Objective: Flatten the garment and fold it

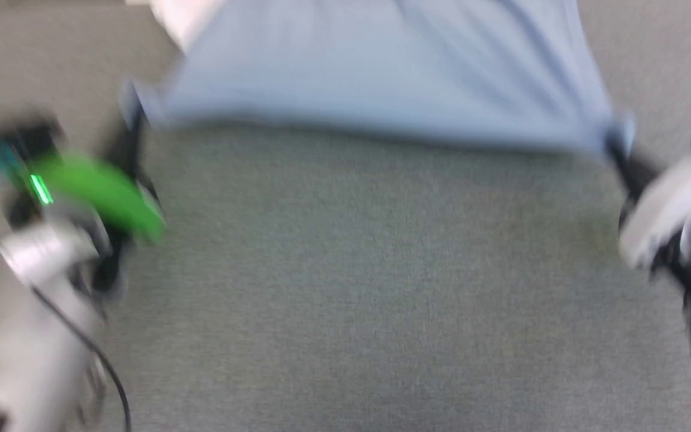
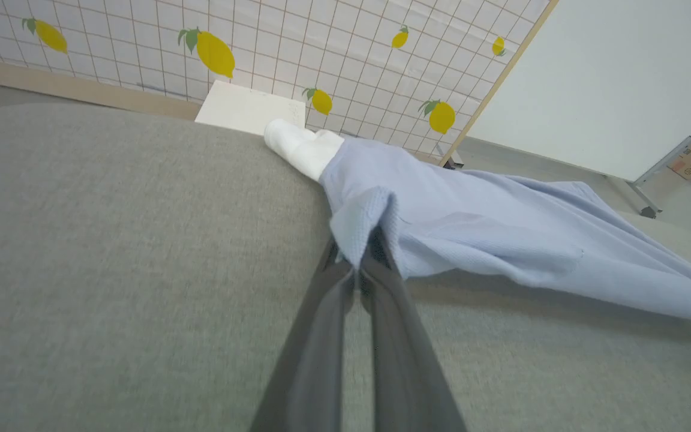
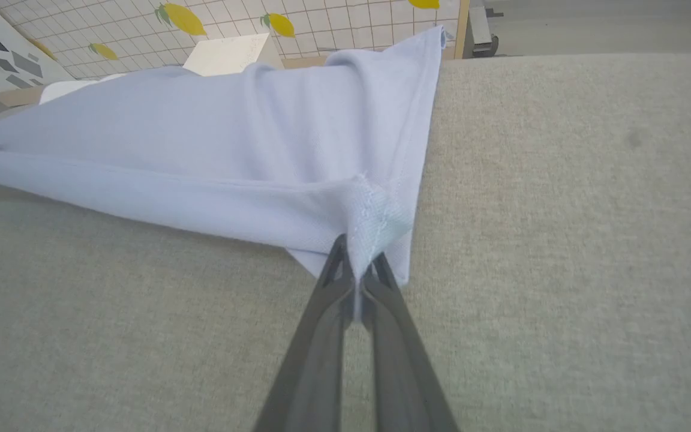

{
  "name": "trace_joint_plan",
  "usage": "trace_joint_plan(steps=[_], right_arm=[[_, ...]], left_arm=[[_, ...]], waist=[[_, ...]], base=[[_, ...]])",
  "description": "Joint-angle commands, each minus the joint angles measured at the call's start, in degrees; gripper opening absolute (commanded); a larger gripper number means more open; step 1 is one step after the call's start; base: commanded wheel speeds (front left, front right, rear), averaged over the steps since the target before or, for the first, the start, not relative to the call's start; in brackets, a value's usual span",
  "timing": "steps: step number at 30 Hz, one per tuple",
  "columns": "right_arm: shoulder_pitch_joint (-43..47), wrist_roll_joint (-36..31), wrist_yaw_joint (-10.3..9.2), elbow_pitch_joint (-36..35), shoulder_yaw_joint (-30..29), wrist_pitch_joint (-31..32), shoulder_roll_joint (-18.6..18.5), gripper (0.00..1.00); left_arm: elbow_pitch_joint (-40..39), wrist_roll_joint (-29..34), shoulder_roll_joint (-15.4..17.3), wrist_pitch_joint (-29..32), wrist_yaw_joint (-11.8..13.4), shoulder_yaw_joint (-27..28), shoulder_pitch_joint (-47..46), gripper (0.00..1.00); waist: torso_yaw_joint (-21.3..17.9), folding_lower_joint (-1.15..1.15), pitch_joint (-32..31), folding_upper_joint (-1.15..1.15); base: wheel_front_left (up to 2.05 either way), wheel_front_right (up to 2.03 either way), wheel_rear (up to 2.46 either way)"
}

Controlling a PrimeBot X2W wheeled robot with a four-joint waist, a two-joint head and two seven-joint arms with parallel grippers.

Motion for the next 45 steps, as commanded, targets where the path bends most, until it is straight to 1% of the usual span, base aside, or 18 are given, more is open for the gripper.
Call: trace_joint_plan(steps=[1, 5, 10, 12, 15, 18, 21, 23, 26, 29, 31, 33, 37, 39, 41, 45], right_arm=[[3.71, 0.89, -0.12, -0.27, -0.29, -1.11, -0.19, 0.0], [12.44, 2.0, -0.12, -0.36, -1.34, -3.34, 0.1, 0.0], [19.64, 2.74, -0.12, -0.75, -2.38, -4.5, 0.27, 0.0], [22.16, 2.98, -0.12, -1.37, -3.12, -4.54, 0.08, 0.0], [25.95, 3.52, -0.12, -2.95, -3.42, -3.31, -0.57, 0.0], [29.59, 4.63, -0.12, -4.7, -4.42, -0.17, -0.7, 0.0], [33.09, 4.94, -0.12, -7.07, -4.67, 4.62, -1.69, 0.0], [34.99, 5.19, -0.12, -8.33, -4.78, 8.12, -2.25, 0.0], [37.12, 5.66, -0.12, -10.14, -5.66, 12.62, -2.18, 0.0], [38.38, 5.99, -0.12, -11.84, -6.54, 16.25, -1.42, 0.0], [38.58, 5.68, -0.12, -13.31, -7.18, 17.32, -0.94, 0.0], [38.12, 5.22, -0.12, -14.79, -7.61, 17.58, -0.42, 0.0], [35.92, 4.33, -0.12, -17.12, -8.04, 17.72, 0.23, 0.0], [34.34, 3.69, -0.12, -17.91, -8.31, 17.68, 0.22, 0.0], [32.74, 3.24, -0.12, -18.23, -8.53, 17.79, 0.19, 0.0], [28.8, 2.14, -0.12, -17.98, -8.7, 18.15, 0.31, 0.0]], left_arm=[[-1.11, -1.51, -0.48, 0.21, 0.63, -0.38, 4.88, 0.0], [-4.49, -5.58, -0.94, 2.54, 2.48, -0.92, 17.05, 0.0], [-10.04, -10.87, -0.16, 7.08, 4.77, -1.36, 29.39, 0.0], [-12.87, -12.85, 1.07, 9.84, 6.14, -1.59, 33.64, 0.0], [-17.84, -16.2, 3.87, 15.0, 8.83, -1.64, 39.45, 0.0], [-23.26, -19.19, 6.82, 19.75, 11.77, -1.48, 43.97, 0.0], [-28.75, -22.35, 9.71, 23.82, 15.01, -0.87, 48.22, 0.0], [-31.99, -24.31, 10.96, 25.77, 17.15, -0.44, 50.71, 0.0], [-36.3, -25.68, 12.5, 26.9, 20.23, 0.32, 53.57, 0.0], [-39.72, -26.32, 13.45, 27.02, 21.99, 1.08, 55.34, 0.0], [-41.74, -26.47, 13.77, 26.41, 22.42, 1.89, 55.83, 0.0], [-43.49, -25.72, 14.29, 25.32, 22.25, 2.72, 55.6, 0.0], [-46.69, -23.32, 15.13, 23.56, 20.54, 3.77, 52.92, 0.0], [-47.56, -21.77, 15.38, 22.95, 19.28, 3.97, 50.44, 0.0], [-47.53, -20.08, 15.68, 22.71, 18.32, 3.92, 47.77, 0.0], [-45.95, -17.73, 15.28, 23.0, 16.16, 3.4, 41.61, 0.0]], waist=[[2.73, 0.01, -11.47, 0.23], [2.6, 0.01, -14.61, 0.23], [2.24, 0.01, -17.39, 0.23], [2.2, 0.01, -18.22, 0.23], [2.11, 0.01, -19.16, 0.23], [2.05, 0.01, -19.71, 0.23], [1.51, 0.01, -20.03, 0.23], [1.07, 0.01, -20.22, 0.23], [0.65, 0.01, -20.23, 0.23], [0.36, 0.01, -20.0, 0.23], [0.22, 0.01, -19.62, 0.23], [0.04, 0.01, -19.29, 0.23], [-0.12, 0.01, -18.51, 0.23], [-0.16, 0.01, -17.97, 0.23], [-0.28, 0.01, -17.14, 0.23], [-0.66, 0.01, -14.41, 0.23]], base=[[0.0, 0.0, 0.0], [0.0, 0.0, 0.0], [0.0, 0.0, 0.0], [0.0, 0.0, 0.0], [0.0, 0.0, 0.0], [0.0, 0.0, 0.0], [0.0, 0.0, 0.0], [0.0, 0.0, 0.0], [0.0, 0.0, 0.0], [0.0, 0.0, 0.0], [0.0, 0.0, 0.0], [0.0, 0.0, 0.0], [0.0, 0.0, 0.0], [0.0, 0.0, 0.0], [0.0, 0.0, 0.0], [0.0, 0.0, 0.0]])
